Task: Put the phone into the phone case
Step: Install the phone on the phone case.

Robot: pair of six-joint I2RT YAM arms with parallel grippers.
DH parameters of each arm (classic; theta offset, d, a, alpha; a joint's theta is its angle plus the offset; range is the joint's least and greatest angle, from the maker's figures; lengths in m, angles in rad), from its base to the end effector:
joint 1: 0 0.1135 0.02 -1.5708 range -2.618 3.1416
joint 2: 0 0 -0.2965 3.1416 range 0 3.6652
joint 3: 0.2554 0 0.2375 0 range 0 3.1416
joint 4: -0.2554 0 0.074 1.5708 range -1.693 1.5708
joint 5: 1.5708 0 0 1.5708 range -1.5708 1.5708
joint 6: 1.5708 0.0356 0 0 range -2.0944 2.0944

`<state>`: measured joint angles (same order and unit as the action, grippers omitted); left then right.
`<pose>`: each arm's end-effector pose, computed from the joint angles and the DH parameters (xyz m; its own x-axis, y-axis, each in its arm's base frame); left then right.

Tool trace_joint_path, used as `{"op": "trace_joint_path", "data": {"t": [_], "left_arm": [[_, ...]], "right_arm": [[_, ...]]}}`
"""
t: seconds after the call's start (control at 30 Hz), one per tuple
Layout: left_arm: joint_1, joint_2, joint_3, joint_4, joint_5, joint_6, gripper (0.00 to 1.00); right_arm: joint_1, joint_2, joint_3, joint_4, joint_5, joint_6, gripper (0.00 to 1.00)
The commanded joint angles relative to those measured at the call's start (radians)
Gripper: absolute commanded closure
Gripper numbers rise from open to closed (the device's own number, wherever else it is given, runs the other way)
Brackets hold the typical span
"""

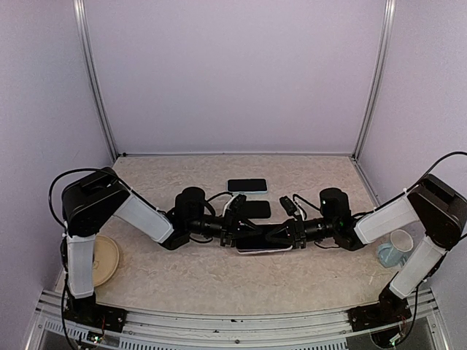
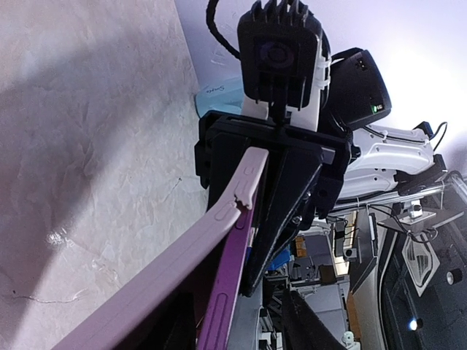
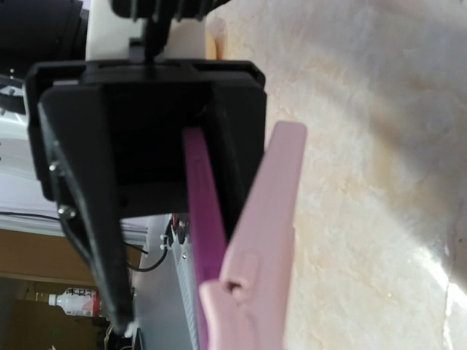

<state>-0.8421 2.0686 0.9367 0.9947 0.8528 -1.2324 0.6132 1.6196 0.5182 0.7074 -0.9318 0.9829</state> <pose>0.2530 -0.3238 0.1782 -0.9618 0.1457 -0.2317 0.2419 0.0569 -0.9686 0.2124 0.1844 0.1953 -0.9641 -0.0716 -0.2557 -0.2653 0.2178 0.9393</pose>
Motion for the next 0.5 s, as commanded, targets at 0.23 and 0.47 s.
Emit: {"op": "trace_joint_path", "data": {"t": [0.23, 0.47], "left_arm": [[0.026, -0.071, -0.013, -0.142, -0.052, 0.075, 0.54], [0.037, -0.097, -0.022, -0.188, -0.064, 0.108, 0.51]], "right_arm": [[-0.001, -0.019, -0.004, 0.079, -0.038, 0.002, 0.9], [-0.008, -0.022, -0.01, 0.074, -0.042, 0.001, 0.93]]}}
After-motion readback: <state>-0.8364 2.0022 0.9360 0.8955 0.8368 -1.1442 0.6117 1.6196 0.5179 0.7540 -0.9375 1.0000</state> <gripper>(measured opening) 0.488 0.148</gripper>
